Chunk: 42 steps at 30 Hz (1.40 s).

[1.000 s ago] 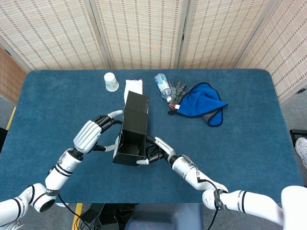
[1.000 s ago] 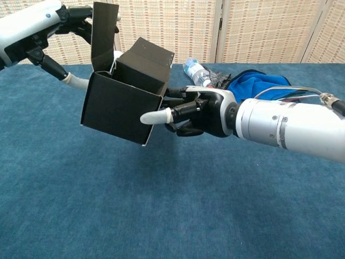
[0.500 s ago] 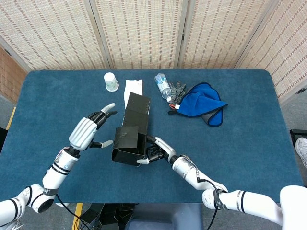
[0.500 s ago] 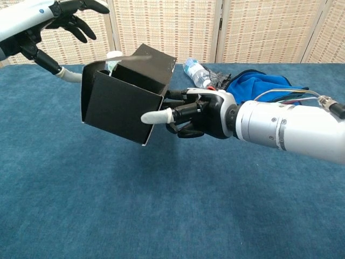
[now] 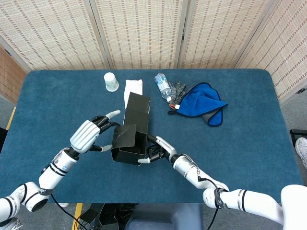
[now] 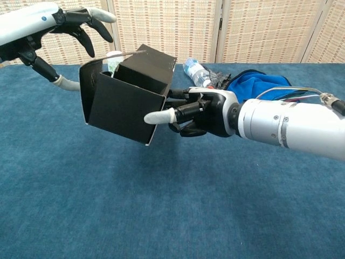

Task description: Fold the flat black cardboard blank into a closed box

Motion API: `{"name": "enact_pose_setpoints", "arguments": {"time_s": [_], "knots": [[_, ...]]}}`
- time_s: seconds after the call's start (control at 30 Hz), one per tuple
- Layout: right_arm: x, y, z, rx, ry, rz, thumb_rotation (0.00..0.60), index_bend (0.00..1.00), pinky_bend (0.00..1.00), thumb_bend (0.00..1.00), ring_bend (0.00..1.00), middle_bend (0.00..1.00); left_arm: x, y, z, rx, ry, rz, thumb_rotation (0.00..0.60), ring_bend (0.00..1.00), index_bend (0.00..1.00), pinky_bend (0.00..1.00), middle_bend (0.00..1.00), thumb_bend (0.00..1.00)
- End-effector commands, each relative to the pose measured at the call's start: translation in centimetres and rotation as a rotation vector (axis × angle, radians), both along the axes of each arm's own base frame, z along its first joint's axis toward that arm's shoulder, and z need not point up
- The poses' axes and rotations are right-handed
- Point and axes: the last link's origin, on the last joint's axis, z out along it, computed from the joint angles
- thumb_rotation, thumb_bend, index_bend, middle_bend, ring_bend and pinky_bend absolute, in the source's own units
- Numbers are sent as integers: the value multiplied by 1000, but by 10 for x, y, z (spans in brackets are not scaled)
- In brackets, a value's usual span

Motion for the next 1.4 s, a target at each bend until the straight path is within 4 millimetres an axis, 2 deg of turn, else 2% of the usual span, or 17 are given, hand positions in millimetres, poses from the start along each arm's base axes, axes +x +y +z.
{"name": "enact_pose_setpoints", "arguments": {"time_s": [0.03, 0.37, 0.6, 0.67, 0.73, 0.83, 1.2, 1.4], "knots": [[-1, -1, 0, 2, 7, 2, 600, 301, 1000, 301, 747, 412, 6, 1, 3, -31, 43, -23, 600, 415, 277, 275, 102, 39], [-1, -6, -1, -3, 44, 24, 600, 301, 1000, 301, 752, 419, 15, 3, 3, -131, 46, -31, 600, 487, 234, 275, 102, 39], [0, -7, -1, -9, 55, 32, 600, 301, 1000, 300, 757, 421, 17, 5, 0, -175, 72, -56, 600, 521, 257, 276, 114, 39], [-1, -8, -2, -10, 59, 36, 600, 301, 1000, 301, 759, 421, 19, 6, 0, -178, 77, -61, 600, 531, 277, 327, 137, 39], [0, -8, -3, -9, 62, 40, 600, 302, 1000, 300, 760, 421, 20, 7, -1, -178, 88, -69, 600, 540, 303, 455, 168, 39], [0, -7, -4, -9, 65, 42, 600, 309, 1000, 300, 760, 421, 22, 9, 0, -157, 107, -92, 600, 563, 319, 535, 212, 39], [-1, -6, -3, -11, 67, 50, 600, 315, 1000, 300, 760, 421, 23, 9, 4, -158, 125, -113, 600, 741, 351, 588, 241, 39], [0, -7, -5, -10, 72, 52, 600, 316, 1000, 300, 762, 421, 23, 8, 1, -179, 147, -124, 600, 754, 340, 589, 235, 39]]}}
